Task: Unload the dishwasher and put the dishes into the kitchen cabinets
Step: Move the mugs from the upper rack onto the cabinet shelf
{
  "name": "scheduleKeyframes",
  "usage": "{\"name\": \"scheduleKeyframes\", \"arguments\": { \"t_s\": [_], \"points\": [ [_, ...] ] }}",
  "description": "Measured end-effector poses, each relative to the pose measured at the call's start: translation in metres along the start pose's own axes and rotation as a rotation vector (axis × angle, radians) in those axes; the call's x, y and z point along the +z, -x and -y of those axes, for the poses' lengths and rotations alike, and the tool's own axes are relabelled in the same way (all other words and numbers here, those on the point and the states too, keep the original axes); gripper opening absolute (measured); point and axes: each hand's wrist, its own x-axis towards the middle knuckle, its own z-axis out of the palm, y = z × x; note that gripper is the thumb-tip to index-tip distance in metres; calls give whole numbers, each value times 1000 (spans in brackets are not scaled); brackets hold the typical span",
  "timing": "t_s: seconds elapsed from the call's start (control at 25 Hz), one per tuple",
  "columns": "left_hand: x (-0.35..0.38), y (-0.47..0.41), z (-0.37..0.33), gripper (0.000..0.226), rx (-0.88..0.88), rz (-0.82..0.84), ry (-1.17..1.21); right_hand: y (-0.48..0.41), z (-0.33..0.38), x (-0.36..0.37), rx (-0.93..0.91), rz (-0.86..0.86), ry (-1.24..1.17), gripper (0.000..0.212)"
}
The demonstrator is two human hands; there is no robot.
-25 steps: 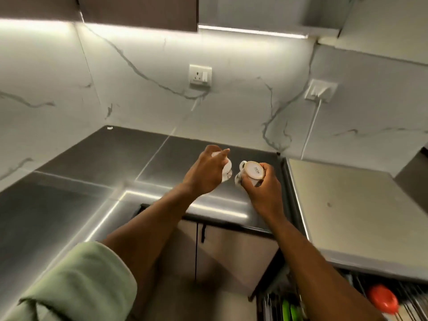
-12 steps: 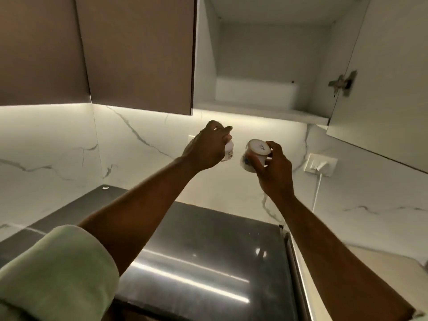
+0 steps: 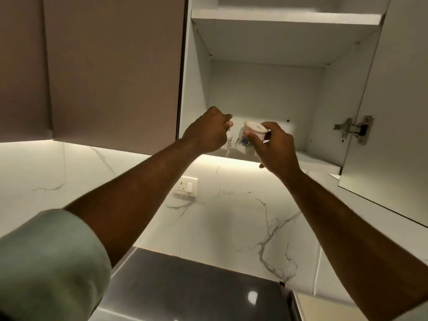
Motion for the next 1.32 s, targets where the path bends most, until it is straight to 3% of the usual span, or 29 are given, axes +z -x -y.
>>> {"name": "scheduleKeyframes", "arguments": {
  "t_s": [0.12, 0.24, 0.4, 0.6, 0.92, 1.08, 1.32],
  "points": [
    [16, -32, 14, 15, 44, 24, -2, -36, -17, 14, 31, 37, 101, 55],
    [37, -63, 28, 23, 51, 51, 1, -68, -36, 35, 86, 112, 196, 55],
    [76, -101, 48, 13, 11, 241, -75, -107, -58, 58, 171, 240, 311, 51],
    [115, -134, 70, 32, -59, 342, -200, -138, -79, 75, 236, 384, 423, 55],
    [150, -152, 90, 37, 6, 438, -310, -155, -91, 86, 267, 455, 521, 51],
    [155, -153, 91, 36, -46, 410, -277, -151, -90, 87, 254, 441, 566, 52],
    [141, -133, 83, 39, -76, 225, -158, -138, -82, 76, 287, 422, 463, 63]
  ]
}}
